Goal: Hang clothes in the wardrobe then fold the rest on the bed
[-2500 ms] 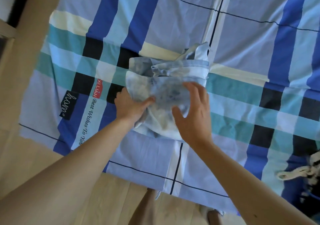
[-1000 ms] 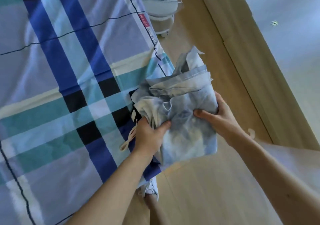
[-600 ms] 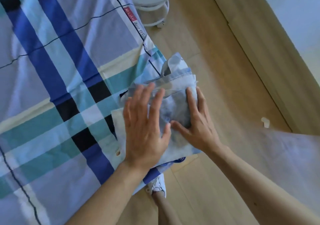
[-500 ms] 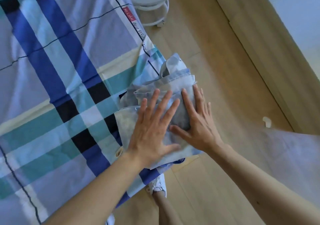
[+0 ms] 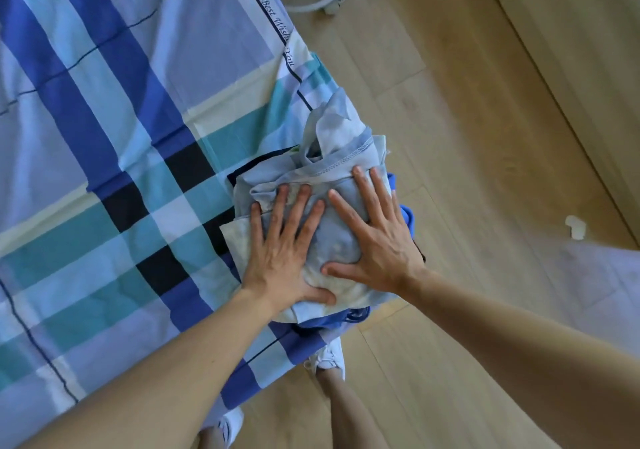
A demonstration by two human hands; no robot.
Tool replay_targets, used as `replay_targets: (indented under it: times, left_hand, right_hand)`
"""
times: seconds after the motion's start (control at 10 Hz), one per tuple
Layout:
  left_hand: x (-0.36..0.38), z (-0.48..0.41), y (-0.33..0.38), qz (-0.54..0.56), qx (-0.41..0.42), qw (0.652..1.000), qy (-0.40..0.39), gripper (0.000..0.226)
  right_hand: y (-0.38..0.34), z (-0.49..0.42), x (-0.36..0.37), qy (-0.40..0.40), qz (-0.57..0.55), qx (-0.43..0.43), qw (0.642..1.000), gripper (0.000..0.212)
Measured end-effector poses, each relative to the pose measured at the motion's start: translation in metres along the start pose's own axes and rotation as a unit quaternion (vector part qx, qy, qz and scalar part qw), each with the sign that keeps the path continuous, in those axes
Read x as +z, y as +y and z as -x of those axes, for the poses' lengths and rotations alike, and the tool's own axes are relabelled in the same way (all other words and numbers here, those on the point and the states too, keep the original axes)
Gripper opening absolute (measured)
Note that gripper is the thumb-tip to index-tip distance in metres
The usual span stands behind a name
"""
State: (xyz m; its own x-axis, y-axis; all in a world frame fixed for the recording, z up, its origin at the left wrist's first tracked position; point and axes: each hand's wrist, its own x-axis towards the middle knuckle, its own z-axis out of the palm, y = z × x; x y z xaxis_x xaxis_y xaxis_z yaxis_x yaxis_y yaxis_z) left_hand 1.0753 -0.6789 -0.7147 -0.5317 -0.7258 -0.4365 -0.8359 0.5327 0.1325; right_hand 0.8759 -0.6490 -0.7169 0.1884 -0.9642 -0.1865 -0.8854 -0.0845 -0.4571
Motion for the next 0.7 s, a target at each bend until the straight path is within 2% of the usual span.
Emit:
replay_targets:
  times: [0.2,0.4,0.5,0.6,0.7]
  left_hand:
    - [-0.035,0.005,0.007,-0.030,-0.012,0.999,-0.032,0.159]
    - [-0.081,0.027,0.019,0.025,-0.001,0.999,-0.038,0.131]
    - [-0.102,0.039,0.022,0.044,-0.010,0.999,-0.017,0.120]
    - [-0.117,0.059,0.017,0.073,-0.037,0.997,-0.004,0.110]
    - [-0.130,0.087,0.015,0.083,-0.054,0.995,0.002,0.100]
  right_hand:
    - [-0.008,0.000,-0.026,-0.058,0.055,0.038,0.996,0.116]
    - [-0.031,0.010,-0.059,-0.080,0.076,0.071,0.991,0.119]
    - [-0.047,0.010,-0.069,-0.066,0.061,0.093,0.992,0.108]
    - [-0.063,0.012,-0.079,-0.049,0.054,0.092,0.993,0.088]
    - [-0.080,0.018,-0.095,-0.048,0.066,0.080,0.993,0.078]
